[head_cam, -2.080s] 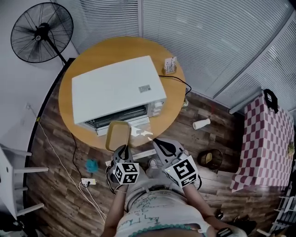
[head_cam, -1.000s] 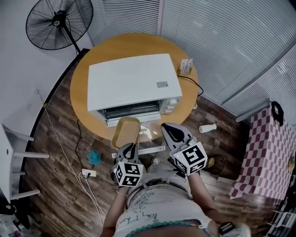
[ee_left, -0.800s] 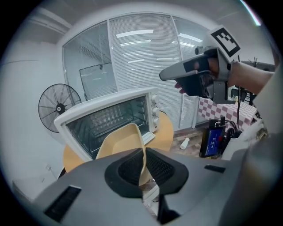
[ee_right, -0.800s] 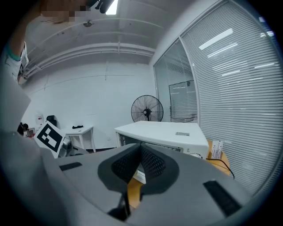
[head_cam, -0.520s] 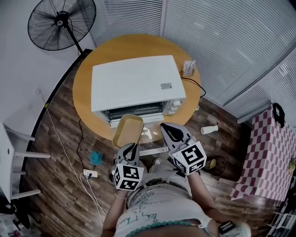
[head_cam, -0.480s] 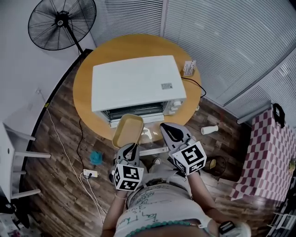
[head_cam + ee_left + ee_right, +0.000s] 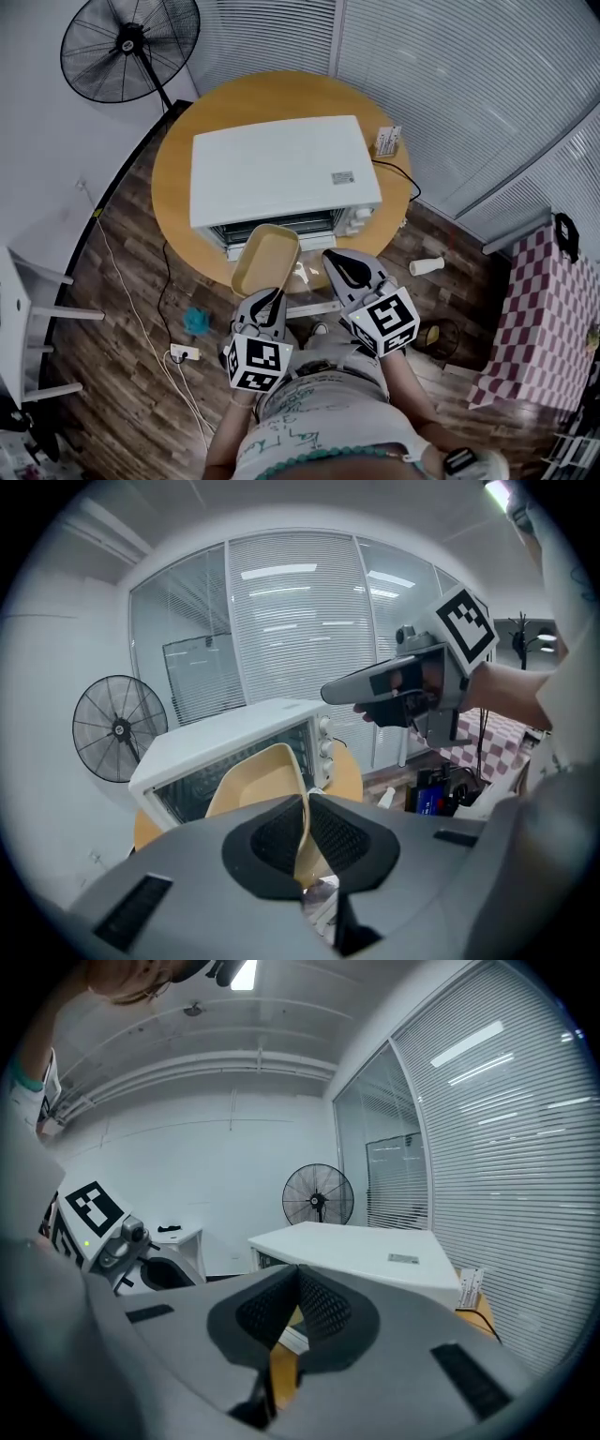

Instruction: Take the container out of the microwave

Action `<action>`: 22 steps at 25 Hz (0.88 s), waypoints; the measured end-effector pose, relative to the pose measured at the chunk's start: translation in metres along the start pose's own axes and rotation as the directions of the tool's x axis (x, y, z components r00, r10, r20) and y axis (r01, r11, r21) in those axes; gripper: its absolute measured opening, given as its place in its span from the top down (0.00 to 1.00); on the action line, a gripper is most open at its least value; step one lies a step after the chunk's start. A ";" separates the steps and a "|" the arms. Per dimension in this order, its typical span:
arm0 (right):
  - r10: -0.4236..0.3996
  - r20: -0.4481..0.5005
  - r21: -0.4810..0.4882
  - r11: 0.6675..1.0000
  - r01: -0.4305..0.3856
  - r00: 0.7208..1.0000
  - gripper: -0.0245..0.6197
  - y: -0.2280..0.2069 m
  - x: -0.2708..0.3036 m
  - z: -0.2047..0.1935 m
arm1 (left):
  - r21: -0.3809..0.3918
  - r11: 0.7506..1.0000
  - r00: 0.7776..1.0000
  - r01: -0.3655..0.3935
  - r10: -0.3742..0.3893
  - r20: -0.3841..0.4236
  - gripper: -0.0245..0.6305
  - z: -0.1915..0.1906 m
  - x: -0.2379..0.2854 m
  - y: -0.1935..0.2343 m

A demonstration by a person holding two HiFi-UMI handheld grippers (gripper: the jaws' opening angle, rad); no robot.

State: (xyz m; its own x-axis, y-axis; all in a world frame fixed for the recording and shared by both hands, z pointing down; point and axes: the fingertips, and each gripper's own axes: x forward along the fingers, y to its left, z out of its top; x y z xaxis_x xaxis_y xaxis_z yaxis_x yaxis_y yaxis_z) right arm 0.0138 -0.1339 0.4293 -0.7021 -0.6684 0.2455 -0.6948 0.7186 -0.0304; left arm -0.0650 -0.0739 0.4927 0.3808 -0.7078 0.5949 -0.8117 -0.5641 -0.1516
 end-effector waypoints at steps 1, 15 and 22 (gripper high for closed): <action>0.003 0.003 0.000 1.000 -0.003 1.000 0.97 0.001 0.000 0.002 | 0.002 1.000 1.000 0.002 -0.002 0.006 0.92 0.002 -0.001 0.000; 0.021 0.025 -0.019 1.000 -0.020 0.999 0.97 0.007 0.004 0.017 | 0.025 0.999 0.998 0.035 -0.036 0.043 0.92 0.024 0.000 0.002; 0.024 0.016 -0.017 1.000 -0.024 1.000 0.97 0.005 0.001 0.013 | 0.031 0.998 0.998 0.048 -0.049 0.039 0.92 0.025 0.001 -0.004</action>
State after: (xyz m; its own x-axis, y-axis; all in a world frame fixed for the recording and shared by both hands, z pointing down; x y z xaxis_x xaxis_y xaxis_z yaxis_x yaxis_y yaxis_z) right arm 0.0073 -0.1332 0.4168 -0.7208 -0.6541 0.2293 -0.6753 0.7373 -0.0197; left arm -0.0503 -0.0830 0.4738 0.4371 -0.6953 0.5705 -0.7784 -0.6102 -0.1473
